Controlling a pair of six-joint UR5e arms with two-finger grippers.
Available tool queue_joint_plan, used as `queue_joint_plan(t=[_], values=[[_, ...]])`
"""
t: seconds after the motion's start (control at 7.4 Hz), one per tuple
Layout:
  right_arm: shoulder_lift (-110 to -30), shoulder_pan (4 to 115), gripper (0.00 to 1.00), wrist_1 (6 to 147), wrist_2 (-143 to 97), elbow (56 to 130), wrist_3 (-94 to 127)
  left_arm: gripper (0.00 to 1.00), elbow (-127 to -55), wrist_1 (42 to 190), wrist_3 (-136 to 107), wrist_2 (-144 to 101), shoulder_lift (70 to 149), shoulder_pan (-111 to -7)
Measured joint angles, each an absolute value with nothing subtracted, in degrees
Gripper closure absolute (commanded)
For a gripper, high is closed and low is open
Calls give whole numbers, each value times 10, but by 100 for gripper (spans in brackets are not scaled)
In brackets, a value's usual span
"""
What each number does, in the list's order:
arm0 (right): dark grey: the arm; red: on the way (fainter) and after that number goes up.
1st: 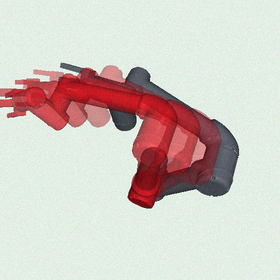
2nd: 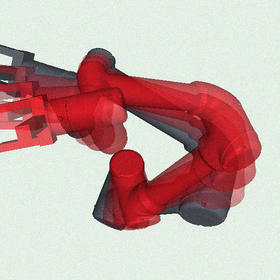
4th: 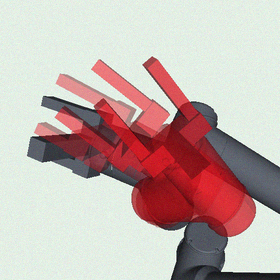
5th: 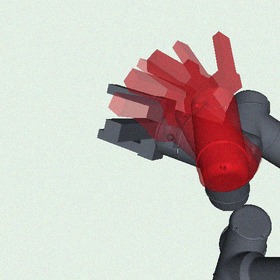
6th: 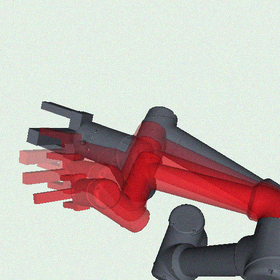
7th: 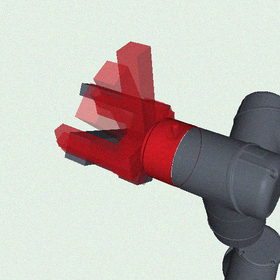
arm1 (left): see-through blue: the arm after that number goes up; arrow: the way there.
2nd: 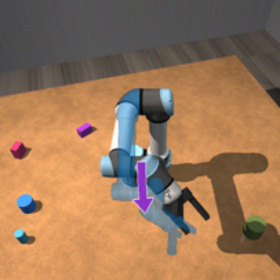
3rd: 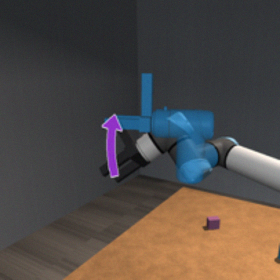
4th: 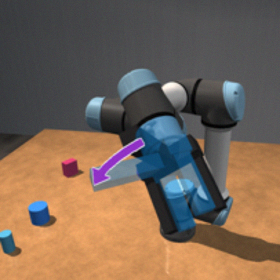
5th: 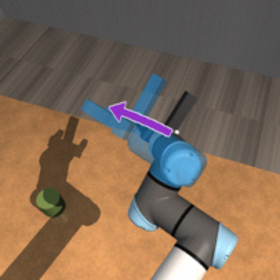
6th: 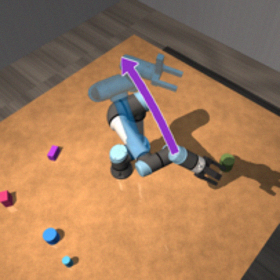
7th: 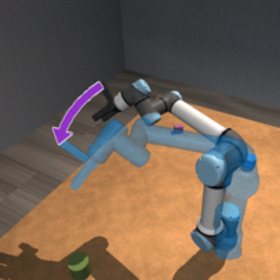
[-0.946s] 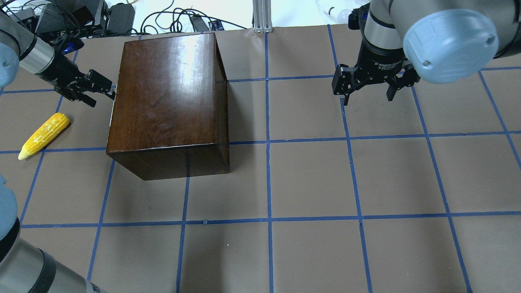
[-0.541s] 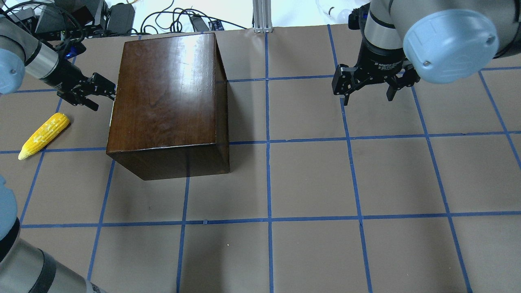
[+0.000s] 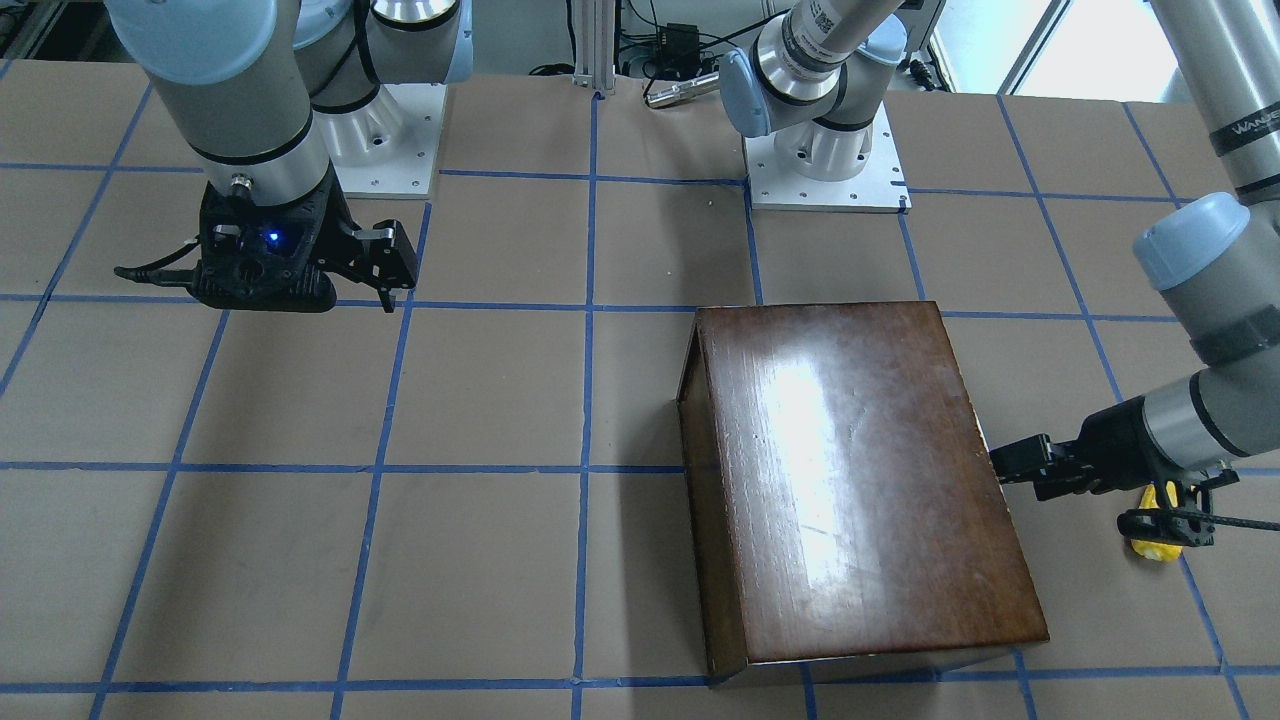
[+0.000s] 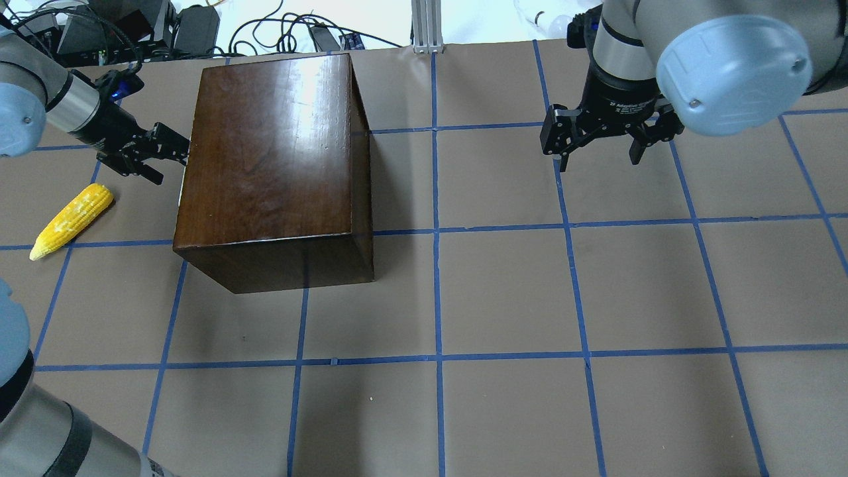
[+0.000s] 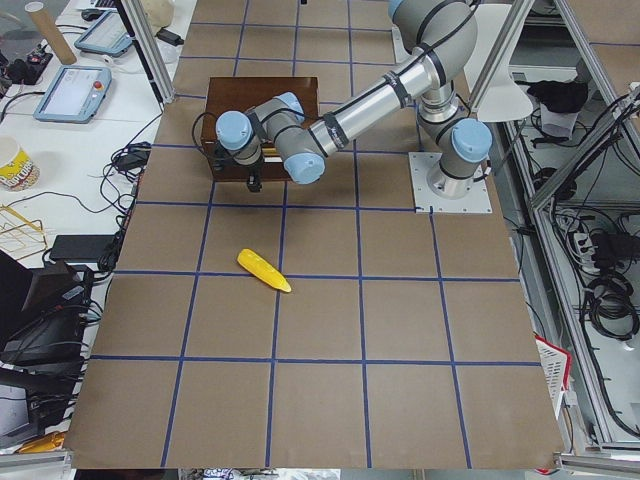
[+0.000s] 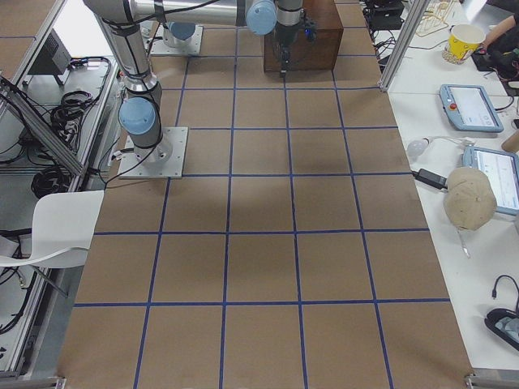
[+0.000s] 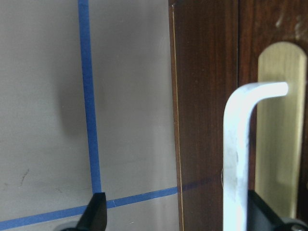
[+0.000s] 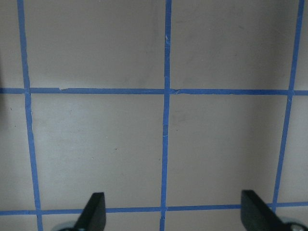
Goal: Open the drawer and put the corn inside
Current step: 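Close the left gripper on the white drawer handle, then pull the drawer out away from the cabinet with the left gripper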
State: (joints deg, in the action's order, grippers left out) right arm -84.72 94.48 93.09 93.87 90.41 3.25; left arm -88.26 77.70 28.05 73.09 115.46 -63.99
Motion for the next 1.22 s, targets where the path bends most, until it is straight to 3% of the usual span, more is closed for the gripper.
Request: queue_joint_plan(t=[1.22], values=[[-847, 945, 0, 931, 939, 904, 33, 0, -879, 756, 284, 804, 1150, -639]])
